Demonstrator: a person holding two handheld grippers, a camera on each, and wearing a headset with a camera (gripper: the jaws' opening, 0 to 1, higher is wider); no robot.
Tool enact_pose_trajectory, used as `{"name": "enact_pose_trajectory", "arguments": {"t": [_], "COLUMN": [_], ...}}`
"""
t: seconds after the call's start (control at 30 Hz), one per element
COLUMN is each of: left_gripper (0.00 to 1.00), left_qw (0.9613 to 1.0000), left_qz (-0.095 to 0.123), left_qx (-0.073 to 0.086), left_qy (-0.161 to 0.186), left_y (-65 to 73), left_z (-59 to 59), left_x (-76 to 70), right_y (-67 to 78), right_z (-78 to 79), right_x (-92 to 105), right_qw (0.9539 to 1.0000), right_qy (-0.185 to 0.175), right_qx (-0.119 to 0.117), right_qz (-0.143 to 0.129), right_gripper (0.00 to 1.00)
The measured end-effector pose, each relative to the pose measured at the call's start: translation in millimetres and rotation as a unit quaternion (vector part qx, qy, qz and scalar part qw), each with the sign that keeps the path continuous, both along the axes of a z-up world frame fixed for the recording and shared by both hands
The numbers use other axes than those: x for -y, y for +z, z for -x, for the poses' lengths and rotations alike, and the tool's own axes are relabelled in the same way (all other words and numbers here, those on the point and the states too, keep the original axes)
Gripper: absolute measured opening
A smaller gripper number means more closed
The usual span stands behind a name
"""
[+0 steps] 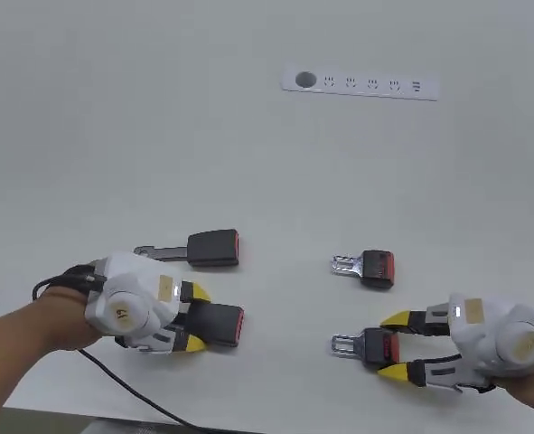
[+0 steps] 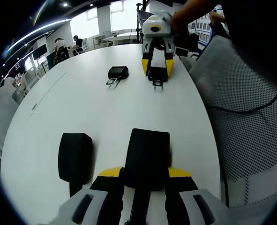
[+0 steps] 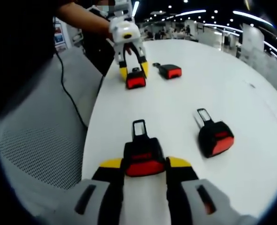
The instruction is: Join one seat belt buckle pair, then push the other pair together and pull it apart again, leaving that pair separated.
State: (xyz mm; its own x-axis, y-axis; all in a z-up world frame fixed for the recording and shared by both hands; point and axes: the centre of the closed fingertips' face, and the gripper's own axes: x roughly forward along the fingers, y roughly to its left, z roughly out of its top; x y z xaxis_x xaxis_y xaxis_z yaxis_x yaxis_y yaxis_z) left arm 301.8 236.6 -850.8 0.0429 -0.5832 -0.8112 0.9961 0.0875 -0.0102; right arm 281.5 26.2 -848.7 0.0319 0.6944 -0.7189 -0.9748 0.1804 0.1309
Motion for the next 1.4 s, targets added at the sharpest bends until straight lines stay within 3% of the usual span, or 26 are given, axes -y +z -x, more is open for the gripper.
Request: {"name": "enact_pose_trajectory", "arguments": {"t": [0.27,0.53,0.93,1.27,1.4], "left_gripper": [0.35,0.35,0.35,0.34,0.34], "left_qw": [0.9999,0.9997,0.9993,0.9982,0.9983], "left_qz": [-0.007,-0.019,-0.034,-0.053,-0.048], "left_qx": [-0.006,-0.009,-0.010,-0.002,-0.003], "left_qy": [0.012,0.010,0.009,-0.028,-0.032], "left_y": [-0.7,-0.9,-1.6,-2.9,-3.0], "left_z": [-0.6,-0.4,-0.9,-0.4,0.5], "left_x": [-0.4,-0.8,-0.1,2.1,1.7], "right_y": [1.2,-0.1,0.7,1.3,0.3], "right_z": [-5.1,-9.3,-15.5,-18.2,-18.3], "right_x": [-41.6,-81.2,-130.6,-139.0,-143.2], "right_qw": [0.9995,0.9991,0.9977,0.9983,0.9989], "right_qy": [-0.005,0.005,-0.010,-0.011,-0.004], "right_qx": [0.008,0.011,0.001,-0.003,0.001], "right_qz": [-0.031,-0.041,-0.066,-0.056,-0.047], "right_gripper": [0.34,0.34,0.35,0.34,0.34]}}
